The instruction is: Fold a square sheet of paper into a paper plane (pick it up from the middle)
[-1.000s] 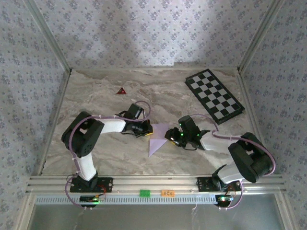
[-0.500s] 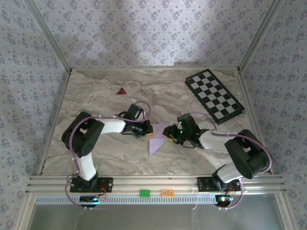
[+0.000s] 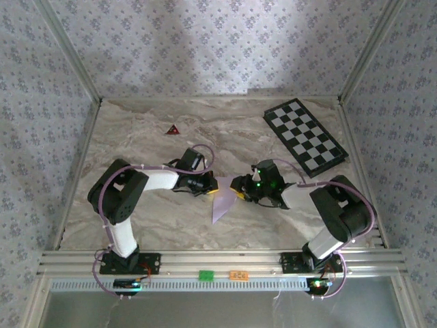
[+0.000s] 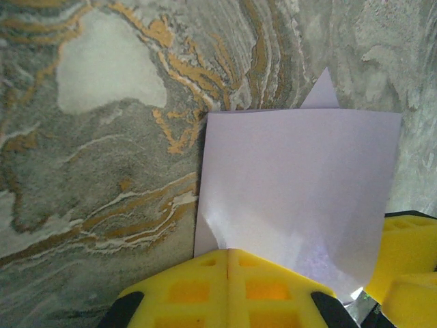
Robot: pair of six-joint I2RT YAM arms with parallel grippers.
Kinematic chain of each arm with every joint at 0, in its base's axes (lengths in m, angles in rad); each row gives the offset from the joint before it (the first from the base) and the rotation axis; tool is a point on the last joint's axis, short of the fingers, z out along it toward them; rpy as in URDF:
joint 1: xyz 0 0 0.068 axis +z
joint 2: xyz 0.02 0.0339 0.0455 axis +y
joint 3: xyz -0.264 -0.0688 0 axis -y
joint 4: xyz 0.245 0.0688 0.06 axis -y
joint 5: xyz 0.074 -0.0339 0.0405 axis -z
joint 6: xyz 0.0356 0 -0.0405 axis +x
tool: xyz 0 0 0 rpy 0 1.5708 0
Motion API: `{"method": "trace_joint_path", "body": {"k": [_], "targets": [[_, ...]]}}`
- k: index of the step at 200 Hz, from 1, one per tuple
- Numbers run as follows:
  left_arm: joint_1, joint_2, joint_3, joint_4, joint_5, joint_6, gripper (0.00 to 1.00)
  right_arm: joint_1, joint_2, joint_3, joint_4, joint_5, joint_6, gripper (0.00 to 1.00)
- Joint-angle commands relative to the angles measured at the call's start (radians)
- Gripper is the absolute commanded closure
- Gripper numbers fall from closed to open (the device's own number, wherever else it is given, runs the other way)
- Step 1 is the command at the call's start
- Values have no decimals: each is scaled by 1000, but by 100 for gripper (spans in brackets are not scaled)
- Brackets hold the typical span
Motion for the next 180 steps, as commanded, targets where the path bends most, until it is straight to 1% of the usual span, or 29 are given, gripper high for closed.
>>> {"method": "trace_joint_path", "body": {"k": [1,24,53,71,100,138,161,180], "targets": [[-4,13,-11,-63,-3,4,100,-6,16,47,-32,-35,-37,63],[-3,11,-11,-63,-4,5,100,-18,22,69,-103,-44,-83,66],[-3,8,-16,-60,-5,0,100,-37,10,77,-188,-36,-135,66],[-4,6,-13,-60,-3,-1,100,-42,1,77,-212,-29,-149,65],[-3,5,-6,-59,0,-2,100,-40,16,80,-196,-54,-154,66],[-3,4,-6,-51,8,-6,100,-45,53,88,-146,-98,-150,69],[-5,0,-11,-49,9,-7,100,-46,59,88,-134,-96,-150,70],[-3,0,-13,-48,9,-7,100,-49,72,93,-122,-113,-151,76]]}}
